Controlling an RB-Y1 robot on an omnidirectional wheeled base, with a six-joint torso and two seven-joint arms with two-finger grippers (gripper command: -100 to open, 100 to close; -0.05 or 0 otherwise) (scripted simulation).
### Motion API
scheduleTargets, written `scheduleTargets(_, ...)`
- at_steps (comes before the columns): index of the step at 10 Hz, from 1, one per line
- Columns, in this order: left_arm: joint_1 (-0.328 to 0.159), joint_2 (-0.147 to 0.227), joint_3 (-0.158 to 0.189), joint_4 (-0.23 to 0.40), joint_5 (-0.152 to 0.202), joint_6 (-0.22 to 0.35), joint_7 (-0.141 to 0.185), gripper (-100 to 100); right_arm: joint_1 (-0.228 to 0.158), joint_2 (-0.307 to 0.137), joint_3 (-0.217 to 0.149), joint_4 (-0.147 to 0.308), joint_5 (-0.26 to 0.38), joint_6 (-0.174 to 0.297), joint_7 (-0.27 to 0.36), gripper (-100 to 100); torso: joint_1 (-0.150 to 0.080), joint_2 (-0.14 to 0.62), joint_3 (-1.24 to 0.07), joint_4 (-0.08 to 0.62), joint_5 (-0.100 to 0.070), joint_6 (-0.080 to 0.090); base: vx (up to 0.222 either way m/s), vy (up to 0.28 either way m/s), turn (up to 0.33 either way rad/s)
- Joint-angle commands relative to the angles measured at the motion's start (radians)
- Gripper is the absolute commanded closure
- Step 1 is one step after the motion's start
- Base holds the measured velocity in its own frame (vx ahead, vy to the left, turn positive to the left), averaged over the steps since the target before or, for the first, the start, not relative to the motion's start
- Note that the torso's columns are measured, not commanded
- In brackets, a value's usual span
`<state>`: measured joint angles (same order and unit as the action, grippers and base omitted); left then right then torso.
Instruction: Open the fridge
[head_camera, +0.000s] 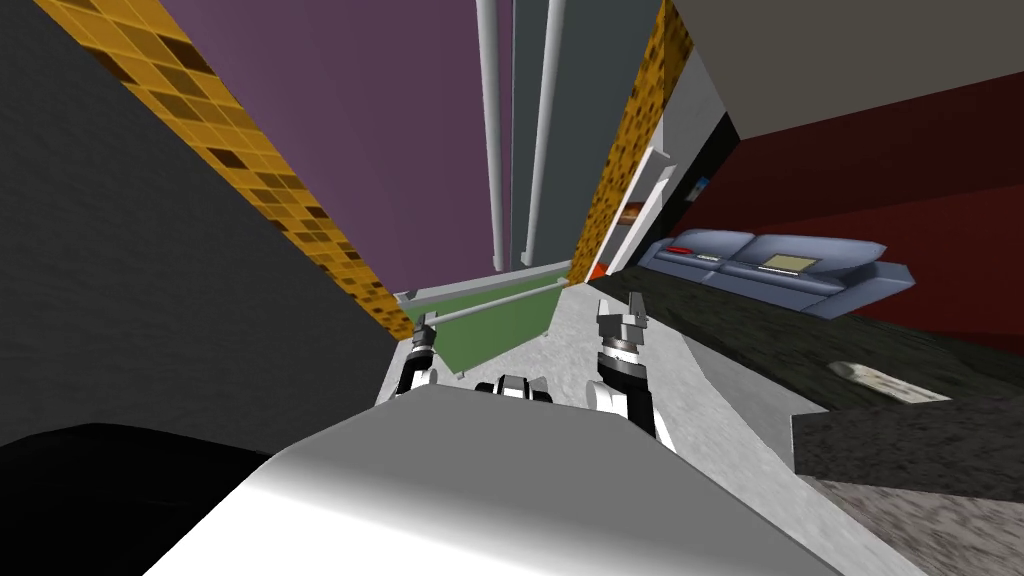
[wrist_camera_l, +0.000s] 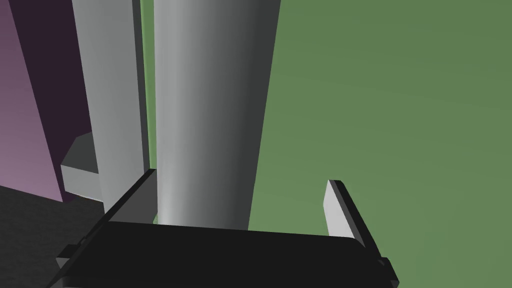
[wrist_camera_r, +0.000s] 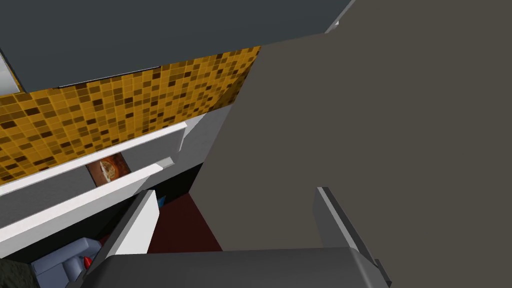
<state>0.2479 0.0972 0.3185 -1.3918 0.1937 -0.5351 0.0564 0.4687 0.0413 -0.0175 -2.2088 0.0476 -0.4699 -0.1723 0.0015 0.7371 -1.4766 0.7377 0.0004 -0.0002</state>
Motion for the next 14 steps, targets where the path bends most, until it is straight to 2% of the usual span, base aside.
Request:
scheduleTargets(1, -0.055, 0.060, 0.069, 0.063, 0.029, 0.015, 0.026, -100, 0.000, 0.000, 0.000, 0.000, 0.000, 0.000, 0.000, 0, 0.001, 0.000, 0.000, 0.000, 0.000, 0.000, -0.062, -0.082, -0.159)
scheduleTargets(2, -0.076, 0.082, 0.094, 0.087, 0.039, 0.020, 0.035, -100, 0.000, 0.000, 0.000, 0.000, 0.000, 0.000, 0.000, 0, 0.001, -0.002, -0.001, 0.002, -0.002, 0.002, -0.066, -0.103, -0.207)
scheduleTargets(3, -0.049, 0.058, 0.075, 0.061, 0.031, 0.025, 0.025, -100, 0.000, 0.000, 0.000, 0.000, 0.000, 0.000, 0.000, 0, -0.001, -0.003, -0.002, 0.003, -0.004, 0.003, -0.029, -0.043, -0.034)
scheduleTargets(4, -0.034, 0.039, 0.043, 0.039, 0.018, 0.010, 0.017, 100, 0.000, 0.000, 0.000, 0.000, 0.000, 0.000, 0.000, 0, 0.000, -0.003, -0.002, 0.001, -0.002, 0.001, 0.045, 0.056, 0.270)
scheduleTargets(6, 0.008, -0.004, -0.008, -0.009, -0.003, 0.000, 0.000, 100, 0.001, 0.000, -0.001, 0.000, 0.000, 0.000, 0.000, 0, 0.010, -0.006, -0.003, -0.004, 0.006, -0.002, 0.084, 0.108, 0.207)
scheduleTargets(11, 0.114, -0.112, -0.136, -0.131, -0.055, -0.024, -0.044, 100, 0.000, 0.000, 0.000, 0.000, 0.000, 0.000, 0.000, 0, 0.007, -0.003, 0.000, -0.005, 0.007, -0.002, 0.065, 0.087, 0.171)
scheduleTargets(12, 0.114, -0.112, -0.136, -0.131, -0.055, -0.024, -0.044, 100, 0.000, 0.000, 0.000, 0.000, 0.000, 0.000, 0.000, 0, 0.007, -0.003, 0.000, -0.005, 0.007, -0.001, 0.041, 0.047, 0.037)
scheduleTargets(13, 0.135, -0.133, -0.161, -0.155, -0.065, -0.029, -0.053, 100, 0.000, 0.000, 0.000, 0.000, 0.000, 0.000, 0.000, 0, 0.006, -0.003, 0.000, -0.006, 0.006, -0.001, 0.036, 0.043, 0.123)
scheduleTargets(14, 0.110, -0.122, -0.146, -0.148, -0.061, -0.028, -0.051, 100, 0.000, 0.000, 0.000, 0.000, 0.000, 0.000, 0.000, 0, 0.005, -0.003, -0.001, -0.005, 0.005, -0.001, 0.017, 0.015, 0.021)
